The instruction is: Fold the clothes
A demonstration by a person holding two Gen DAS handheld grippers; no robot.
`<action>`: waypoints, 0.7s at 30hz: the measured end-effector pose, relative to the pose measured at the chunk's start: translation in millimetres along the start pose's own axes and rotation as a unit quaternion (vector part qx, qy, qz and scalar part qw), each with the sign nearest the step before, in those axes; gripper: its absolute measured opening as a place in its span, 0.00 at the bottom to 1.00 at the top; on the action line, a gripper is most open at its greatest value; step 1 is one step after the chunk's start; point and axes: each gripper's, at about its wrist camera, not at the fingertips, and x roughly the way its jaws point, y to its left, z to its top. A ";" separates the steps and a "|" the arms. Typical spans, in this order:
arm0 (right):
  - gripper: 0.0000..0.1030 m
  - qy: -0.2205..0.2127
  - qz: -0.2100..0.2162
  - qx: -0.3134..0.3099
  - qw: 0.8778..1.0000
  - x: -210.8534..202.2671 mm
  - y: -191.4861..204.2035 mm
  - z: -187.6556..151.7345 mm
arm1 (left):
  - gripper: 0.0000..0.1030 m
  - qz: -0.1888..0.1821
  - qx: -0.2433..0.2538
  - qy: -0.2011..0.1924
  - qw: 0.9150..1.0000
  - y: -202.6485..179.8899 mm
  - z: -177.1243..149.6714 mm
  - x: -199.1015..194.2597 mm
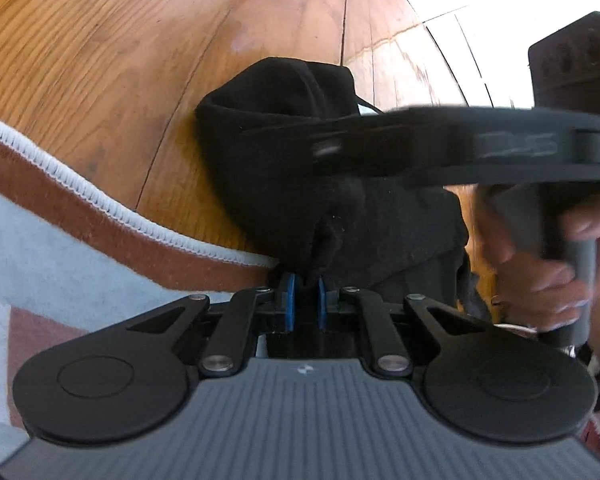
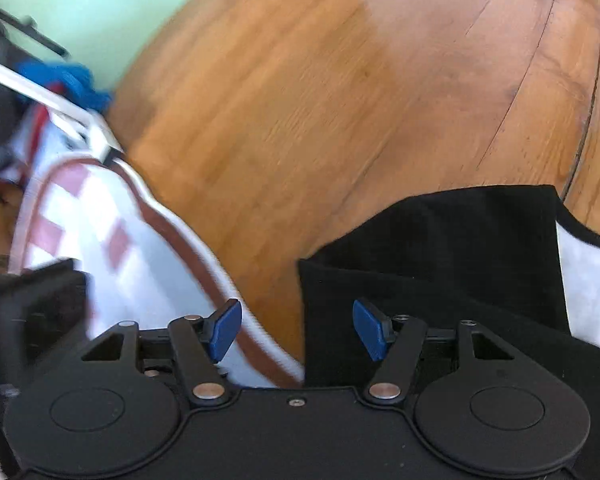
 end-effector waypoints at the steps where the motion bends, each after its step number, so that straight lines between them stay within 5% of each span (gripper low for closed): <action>1: 0.64 0.009 -0.014 -0.003 1.000 8.7 2.7 -1.8 | 0.10 0.002 -0.001 -0.003 1.000 0.1 0.1 -1.4; 3: 0.52 -0.007 -0.031 -0.028 0.999 16.0 8.7 -13.6 | 0.10 0.014 0.010 -0.012 1.000 -2.3 -0.2 -4.7; 4: 0.25 -0.020 -0.035 -0.063 0.997 15.7 15.2 -21.7 | 0.10 0.021 0.017 -0.014 1.000 -3.9 -0.7 -5.6; 5: 0.10 -0.026 -0.051 -0.088 0.994 17.0 19.8 -28.4 | 0.10 0.024 0.022 -0.014 0.999 -5.3 -1.4 -5.4; 6: 0.05 -0.039 -0.060 -0.084 0.994 15.6 19.2 -31.8 | 0.10 0.023 0.024 -0.014 0.999 -6.7 -2.2 -5.1; 13: 0.01 -0.213 0.002 0.026 0.977 -40.5 -1.6 -27.9 | 0.10 0.029 0.035 -0.032 0.998 -5.7 -0.3 -19.8; 17: 0.02 -0.223 0.015 0.054 0.973 -44.9 -2.7 -18.6 | 0.13 0.069 0.030 -0.014 0.997 0.3 -2.8 -18.6; 21: 0.17 -0.215 0.007 0.090 0.972 -62.4 -18.8 -47.4 | 0.15 0.102 0.037 -0.025 0.994 -2.7 -2.6 -31.3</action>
